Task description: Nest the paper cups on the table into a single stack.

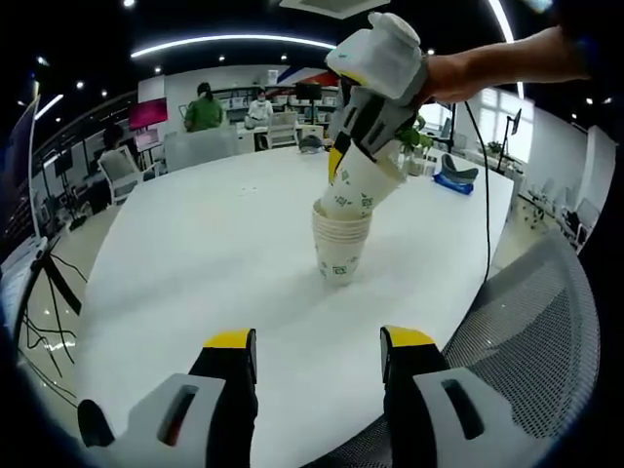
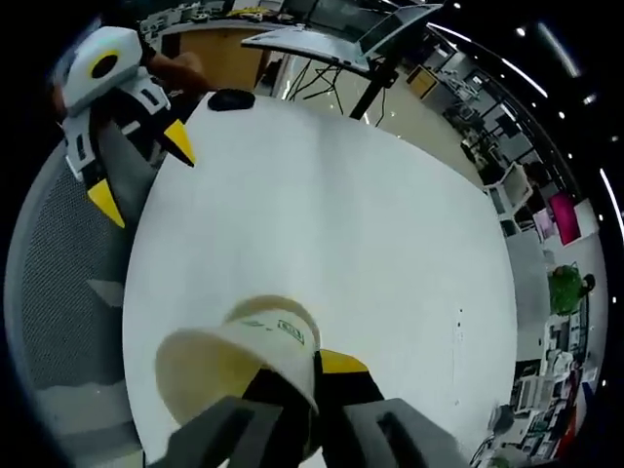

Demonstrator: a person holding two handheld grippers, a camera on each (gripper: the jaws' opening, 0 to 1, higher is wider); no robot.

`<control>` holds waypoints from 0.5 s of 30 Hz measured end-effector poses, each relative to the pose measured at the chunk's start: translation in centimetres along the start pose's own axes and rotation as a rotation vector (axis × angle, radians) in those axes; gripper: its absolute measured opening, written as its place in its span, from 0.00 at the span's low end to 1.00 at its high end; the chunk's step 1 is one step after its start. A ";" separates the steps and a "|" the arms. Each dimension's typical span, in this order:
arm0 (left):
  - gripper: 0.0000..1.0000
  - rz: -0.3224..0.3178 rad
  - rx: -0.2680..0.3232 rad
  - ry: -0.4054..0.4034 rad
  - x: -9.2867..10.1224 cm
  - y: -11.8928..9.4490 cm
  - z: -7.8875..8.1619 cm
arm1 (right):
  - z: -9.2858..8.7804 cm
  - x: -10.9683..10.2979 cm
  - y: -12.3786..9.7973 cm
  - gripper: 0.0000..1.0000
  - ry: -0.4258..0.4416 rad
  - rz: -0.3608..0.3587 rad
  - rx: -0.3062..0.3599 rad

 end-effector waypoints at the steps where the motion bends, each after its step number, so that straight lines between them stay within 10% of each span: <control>1: 0.50 0.001 0.000 -0.001 0.0 -0.1 0.0 | 0.1 0.1 0.1 0.00 0.003 0.003 0.000; 15: 0.49 0.005 -0.004 -0.008 0.0 -0.1 0.0 | 0.2 0.3 0.9 0.00 -0.010 0.013 -0.022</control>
Point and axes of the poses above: the point that each gripper's makers call its tool centre point, and the gripper's own axes: y roughly forward along the fingers, x roughly to its right, z roughly out of its top, the point moved 9 cm from there along -y, roughly backward along the fingers, and after that the axes turned 14 degrees about z, right-handed, at the moved point
